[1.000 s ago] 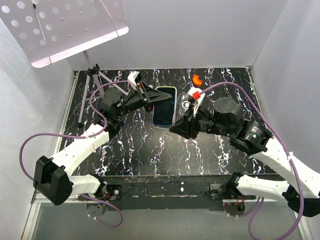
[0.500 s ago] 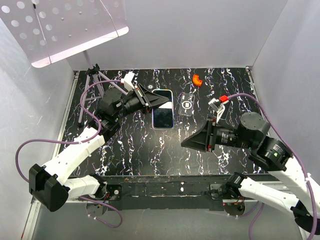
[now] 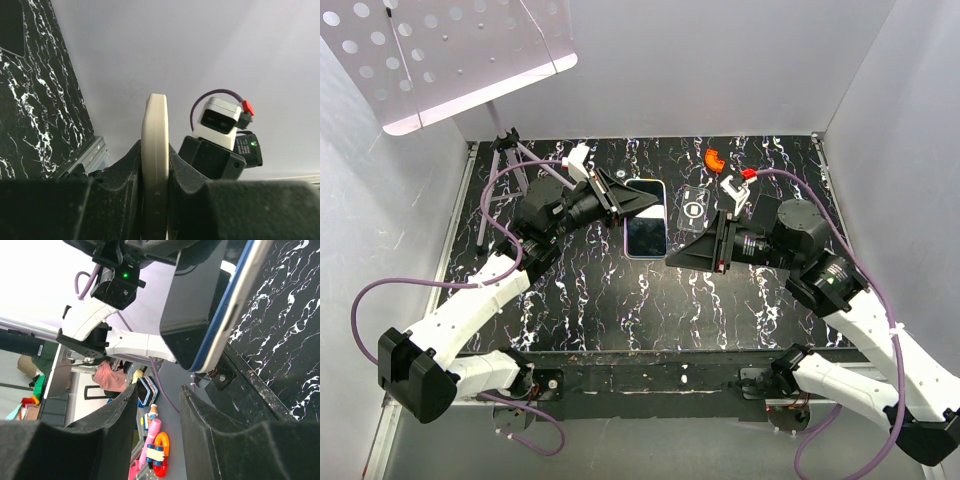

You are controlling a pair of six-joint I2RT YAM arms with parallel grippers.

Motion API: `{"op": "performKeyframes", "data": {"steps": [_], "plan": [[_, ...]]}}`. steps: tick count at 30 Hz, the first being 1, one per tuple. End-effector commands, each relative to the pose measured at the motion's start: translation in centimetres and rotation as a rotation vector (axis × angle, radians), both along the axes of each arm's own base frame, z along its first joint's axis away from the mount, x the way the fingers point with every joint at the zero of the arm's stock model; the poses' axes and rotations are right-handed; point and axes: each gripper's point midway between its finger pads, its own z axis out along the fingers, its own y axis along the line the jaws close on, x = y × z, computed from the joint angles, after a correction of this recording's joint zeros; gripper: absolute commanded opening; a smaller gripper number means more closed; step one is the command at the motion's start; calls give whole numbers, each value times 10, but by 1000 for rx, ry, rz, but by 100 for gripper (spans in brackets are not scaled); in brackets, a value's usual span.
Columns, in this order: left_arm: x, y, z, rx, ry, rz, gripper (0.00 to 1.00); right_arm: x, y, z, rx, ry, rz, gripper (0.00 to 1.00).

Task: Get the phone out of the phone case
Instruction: Remove the phone case from the phone.

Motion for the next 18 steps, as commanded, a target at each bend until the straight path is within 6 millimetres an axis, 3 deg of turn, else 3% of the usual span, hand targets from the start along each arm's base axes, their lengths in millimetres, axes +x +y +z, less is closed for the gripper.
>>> {"op": "performKeyframes", "data": {"steps": [1,8,18], "plan": [[-16,7,44,-118,-87,-25,0,5,1,10,48,-25,21,46],[-17,5,47,-144,-92,-40,0,16,6,4,51,-7,20,45],[-18,7,47,-127,-107,-36,0,14,3,6,51,-12,11,43]]}}
